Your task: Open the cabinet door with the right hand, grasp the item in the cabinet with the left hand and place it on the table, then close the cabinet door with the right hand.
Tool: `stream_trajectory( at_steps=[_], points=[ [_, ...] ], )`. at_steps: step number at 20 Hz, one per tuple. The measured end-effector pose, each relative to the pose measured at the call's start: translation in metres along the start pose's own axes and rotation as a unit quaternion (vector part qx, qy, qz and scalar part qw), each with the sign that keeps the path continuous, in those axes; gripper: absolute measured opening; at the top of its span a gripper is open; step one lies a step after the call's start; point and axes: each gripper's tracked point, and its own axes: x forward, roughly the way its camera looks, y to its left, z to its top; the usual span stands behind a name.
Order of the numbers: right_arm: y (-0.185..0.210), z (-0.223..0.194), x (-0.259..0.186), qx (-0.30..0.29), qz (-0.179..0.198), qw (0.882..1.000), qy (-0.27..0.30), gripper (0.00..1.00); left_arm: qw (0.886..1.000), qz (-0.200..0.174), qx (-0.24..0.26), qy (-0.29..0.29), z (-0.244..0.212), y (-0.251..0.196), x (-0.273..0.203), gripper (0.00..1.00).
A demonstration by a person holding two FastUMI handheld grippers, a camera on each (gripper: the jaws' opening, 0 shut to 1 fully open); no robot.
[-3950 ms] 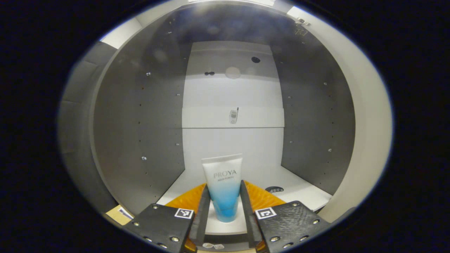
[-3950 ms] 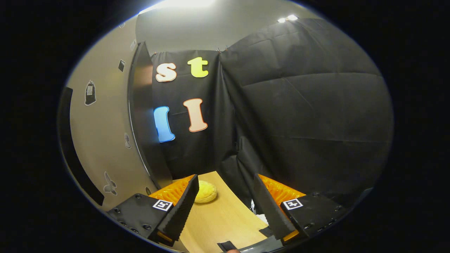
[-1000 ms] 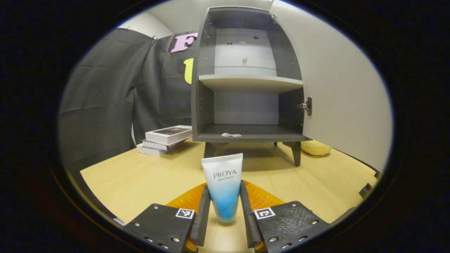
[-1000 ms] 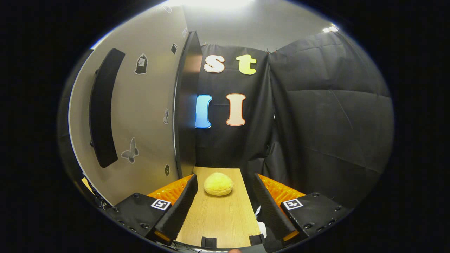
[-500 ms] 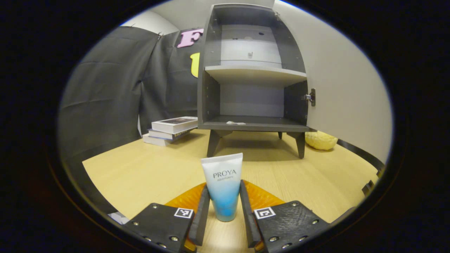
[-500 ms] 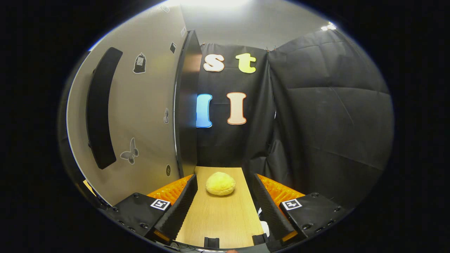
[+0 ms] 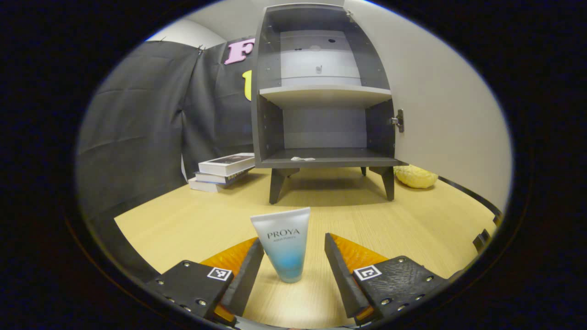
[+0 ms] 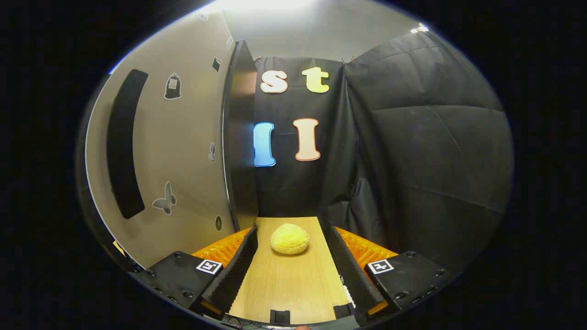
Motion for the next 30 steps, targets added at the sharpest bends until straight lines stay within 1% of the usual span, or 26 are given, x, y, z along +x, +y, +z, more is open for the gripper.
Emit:
stream_trajectory(
  at_steps=[1,4,6,7,8,12,14,16,17,18,19,23,24,27,28,30],
  points=[
    [-0.001,0.001,-0.001,0.002,0.002,1.000,-0.004,0.99,1.000,0.002,0.003,-0.005,0.011,0.002,-0.004,0.81],
    [0.001,0.008,-0.002,0.007,0.012,1.000,-0.016,0.99,1.000,0.014,0.003,-0.022,0.056,0.015,-0.018,0.81],
    [0.006,0.010,0.000,0.009,0.024,0.999,-0.019,0.96,0.999,0.023,0.000,-0.035,0.094,0.027,-0.030,0.81],
    [0.007,0.012,0.001,0.013,0.029,0.999,-0.022,0.99,0.999,0.028,0.001,-0.043,0.114,0.036,-0.037,0.81],
    [0.010,0.014,0.001,0.018,0.033,0.999,-0.026,0.99,0.998,0.034,0.005,-0.053,0.135,0.044,-0.043,0.81],
    [0.015,0.027,-0.002,0.048,0.032,0.998,-0.038,0.98,0.996,0.046,0.001,-0.074,0.197,0.077,-0.061,0.81],
    [0.015,0.035,-0.006,0.057,0.023,0.997,-0.043,0.98,0.995,0.052,-0.003,-0.081,0.224,0.096,-0.066,0.81],
    [0.013,0.042,-0.011,0.058,0.001,0.997,-0.043,0.98,0.995,0.046,-0.001,-0.086,0.248,0.109,-0.068,0.81],
    [0.013,0.044,-0.014,0.054,-0.013,0.998,-0.042,1.00,0.995,0.042,-0.001,-0.088,0.258,0.116,-0.069,0.81],
    [0.016,0.048,-0.018,0.047,-0.021,0.998,-0.045,1.00,0.995,0.039,0.001,-0.094,0.268,0.123,-0.070,0.81],
    [0.021,0.053,-0.022,0.040,-0.029,0.998,-0.047,0.98,0.994,0.037,0.002,-0.102,0.278,0.133,-0.071,0.81],
    [0.048,0.065,-0.035,0.017,-0.047,0.997,-0.059,0.98,0.993,0.020,0.005,-0.117,0.293,0.158,-0.066,0.81],
    [0.054,0.067,-0.036,0.009,-0.050,0.997,-0.059,0.92,0.993,0.019,0.004,-0.117,0.292,0.166,-0.066,0.81],
    [0.058,0.069,-0.045,-0.017,-0.082,0.995,-0.063,0.93,0.993,0.016,-0.002,-0.116,0.285,0.188,-0.064,0.81],
    [0.060,0.067,-0.044,-0.014,-0.087,0.994,-0.061,0.90,0.993,0.016,-0.003,-0.115,0.283,0.196,-0.064,0.81],
    [0.066,0.064,-0.042,0.001,-0.091,0.994,-0.056,0.90,0.993,0.015,-0.002,-0.114,0.281,0.212,-0.062,0.81]
  ],
)
